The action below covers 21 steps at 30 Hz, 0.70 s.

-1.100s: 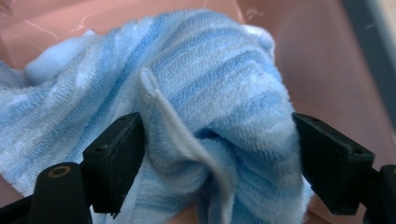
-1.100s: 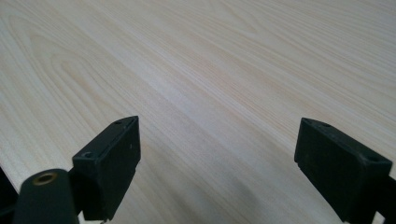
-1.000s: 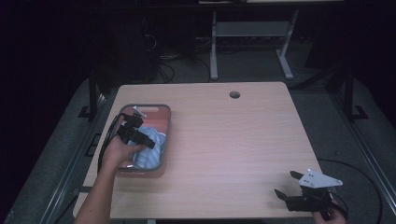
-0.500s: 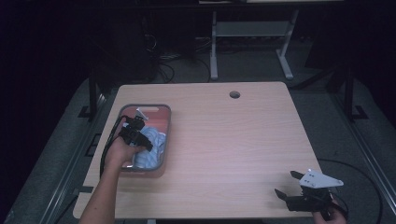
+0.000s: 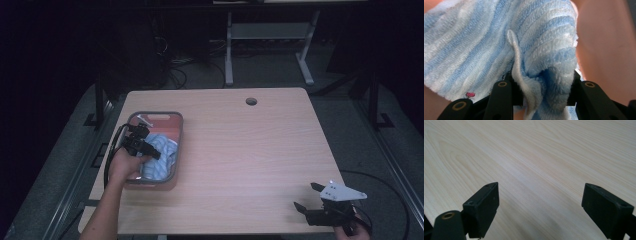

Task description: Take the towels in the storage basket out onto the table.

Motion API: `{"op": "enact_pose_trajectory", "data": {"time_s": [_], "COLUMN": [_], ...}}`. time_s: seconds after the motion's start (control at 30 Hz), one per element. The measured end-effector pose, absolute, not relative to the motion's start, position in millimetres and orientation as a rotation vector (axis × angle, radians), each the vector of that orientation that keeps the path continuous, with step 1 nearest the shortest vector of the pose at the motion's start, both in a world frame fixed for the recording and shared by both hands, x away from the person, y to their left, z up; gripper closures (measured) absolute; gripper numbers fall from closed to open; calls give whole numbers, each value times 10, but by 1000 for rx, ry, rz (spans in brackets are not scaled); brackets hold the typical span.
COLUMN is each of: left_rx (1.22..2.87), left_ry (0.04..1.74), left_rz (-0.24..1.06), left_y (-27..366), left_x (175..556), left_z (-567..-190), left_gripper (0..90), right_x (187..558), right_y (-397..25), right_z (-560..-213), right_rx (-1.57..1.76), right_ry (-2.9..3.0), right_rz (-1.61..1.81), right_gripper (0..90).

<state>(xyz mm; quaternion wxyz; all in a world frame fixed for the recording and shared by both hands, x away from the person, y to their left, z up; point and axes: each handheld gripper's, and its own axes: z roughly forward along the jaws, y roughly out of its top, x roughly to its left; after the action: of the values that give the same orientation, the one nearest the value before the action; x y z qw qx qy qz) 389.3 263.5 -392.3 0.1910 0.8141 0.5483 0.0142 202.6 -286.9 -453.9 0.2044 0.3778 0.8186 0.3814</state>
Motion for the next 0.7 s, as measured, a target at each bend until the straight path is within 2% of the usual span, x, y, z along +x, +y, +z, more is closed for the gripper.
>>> {"op": "enact_pose_trajectory", "data": {"time_s": [0.37,0.7], "left_rx": [2136,2086], "left_ry": [1487,1442], "left_rz": [65,94], "left_y": [2837,2893], "left_x": [3713,3620], "left_z": [-3575,-3365], "left_gripper": [620,620], "right_x": [2020,2023], "right_y": [-2899,-2913], "right_z": [-4530,-4523], "right_rx": [1060,1067], "right_ry": [2268,2256], "right_rz": [1063,1057], "right_gripper": [138,138]}}
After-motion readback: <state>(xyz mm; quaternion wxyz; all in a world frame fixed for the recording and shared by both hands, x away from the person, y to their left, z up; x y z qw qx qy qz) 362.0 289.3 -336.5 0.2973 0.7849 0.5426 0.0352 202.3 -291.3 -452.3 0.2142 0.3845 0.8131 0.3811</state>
